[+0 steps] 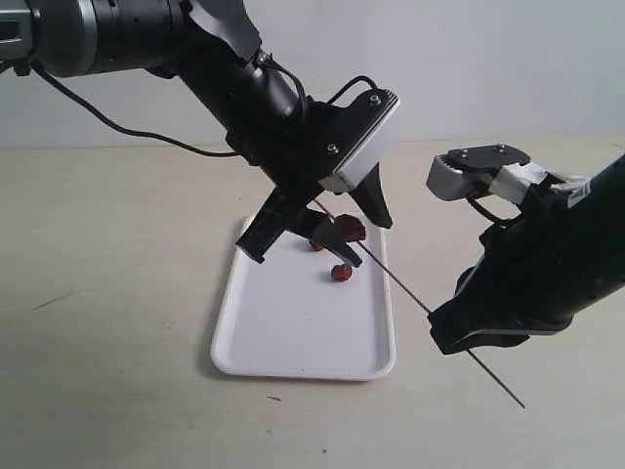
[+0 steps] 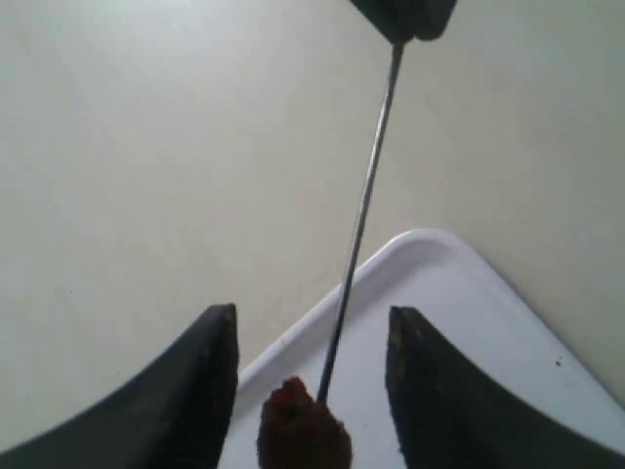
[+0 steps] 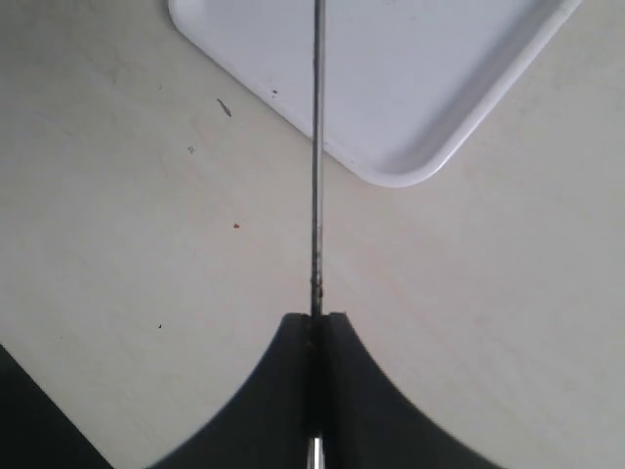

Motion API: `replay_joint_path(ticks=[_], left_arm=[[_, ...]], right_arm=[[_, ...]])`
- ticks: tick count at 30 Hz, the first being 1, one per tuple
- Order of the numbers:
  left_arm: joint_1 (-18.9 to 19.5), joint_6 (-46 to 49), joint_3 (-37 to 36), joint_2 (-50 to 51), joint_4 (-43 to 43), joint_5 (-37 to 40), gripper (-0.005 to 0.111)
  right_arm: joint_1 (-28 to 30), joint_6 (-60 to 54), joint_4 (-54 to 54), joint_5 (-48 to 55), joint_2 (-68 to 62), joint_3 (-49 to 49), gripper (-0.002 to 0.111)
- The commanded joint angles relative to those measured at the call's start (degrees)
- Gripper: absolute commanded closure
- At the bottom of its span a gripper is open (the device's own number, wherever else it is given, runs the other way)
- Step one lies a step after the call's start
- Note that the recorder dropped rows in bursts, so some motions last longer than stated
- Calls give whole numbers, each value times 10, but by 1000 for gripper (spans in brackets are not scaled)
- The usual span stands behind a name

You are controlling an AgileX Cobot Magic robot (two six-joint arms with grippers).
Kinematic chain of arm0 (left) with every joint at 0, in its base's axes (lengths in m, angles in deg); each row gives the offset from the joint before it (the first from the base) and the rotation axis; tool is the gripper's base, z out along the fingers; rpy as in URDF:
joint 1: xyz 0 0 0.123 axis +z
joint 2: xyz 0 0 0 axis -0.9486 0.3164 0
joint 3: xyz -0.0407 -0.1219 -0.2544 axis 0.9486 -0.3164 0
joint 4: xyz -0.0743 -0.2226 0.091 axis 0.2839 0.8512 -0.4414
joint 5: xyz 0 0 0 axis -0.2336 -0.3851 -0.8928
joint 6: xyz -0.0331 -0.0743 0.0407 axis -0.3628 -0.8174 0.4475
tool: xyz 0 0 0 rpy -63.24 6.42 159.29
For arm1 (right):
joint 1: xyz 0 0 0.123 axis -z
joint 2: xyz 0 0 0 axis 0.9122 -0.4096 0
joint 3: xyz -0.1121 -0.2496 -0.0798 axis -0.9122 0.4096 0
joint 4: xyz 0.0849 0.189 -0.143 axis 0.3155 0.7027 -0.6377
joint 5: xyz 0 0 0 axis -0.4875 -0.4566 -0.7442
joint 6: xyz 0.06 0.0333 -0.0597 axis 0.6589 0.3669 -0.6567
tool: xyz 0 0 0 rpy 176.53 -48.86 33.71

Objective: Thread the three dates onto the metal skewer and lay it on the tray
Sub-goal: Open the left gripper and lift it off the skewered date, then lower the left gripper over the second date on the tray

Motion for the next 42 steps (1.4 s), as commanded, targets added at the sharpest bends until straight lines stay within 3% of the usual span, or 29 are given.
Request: replay_joint_path(ticks=[1, 6, 18, 23, 28, 33, 39, 42], left_arm=[[-5, -22, 0, -8, 18, 1, 58], [-5, -33, 0, -21, 39, 1, 56], [18, -227, 0, -113, 22, -23, 51], [49, -385, 0, -159, 13, -28, 52], [81, -639, 0, -175, -42, -46, 52], [86, -859, 0, -158, -114, -47, 52], [86, -948, 0, -86, -105, -75, 52], [86, -935, 32, -5, -118, -28, 52]], right_arm=[[1, -6, 5, -8, 0, -6, 108], [1, -2, 0, -7, 0, -6, 108], [3, 106, -115, -21, 0, 8, 108], [3, 159, -159, -48, 16, 55, 108], [17, 180, -173, -40, 81, 82, 108], [35, 236, -238, 8, 162, 85, 108], [38, 286, -309, 82, 241, 85, 108], [38, 286, -309, 109, 265, 85, 108]])
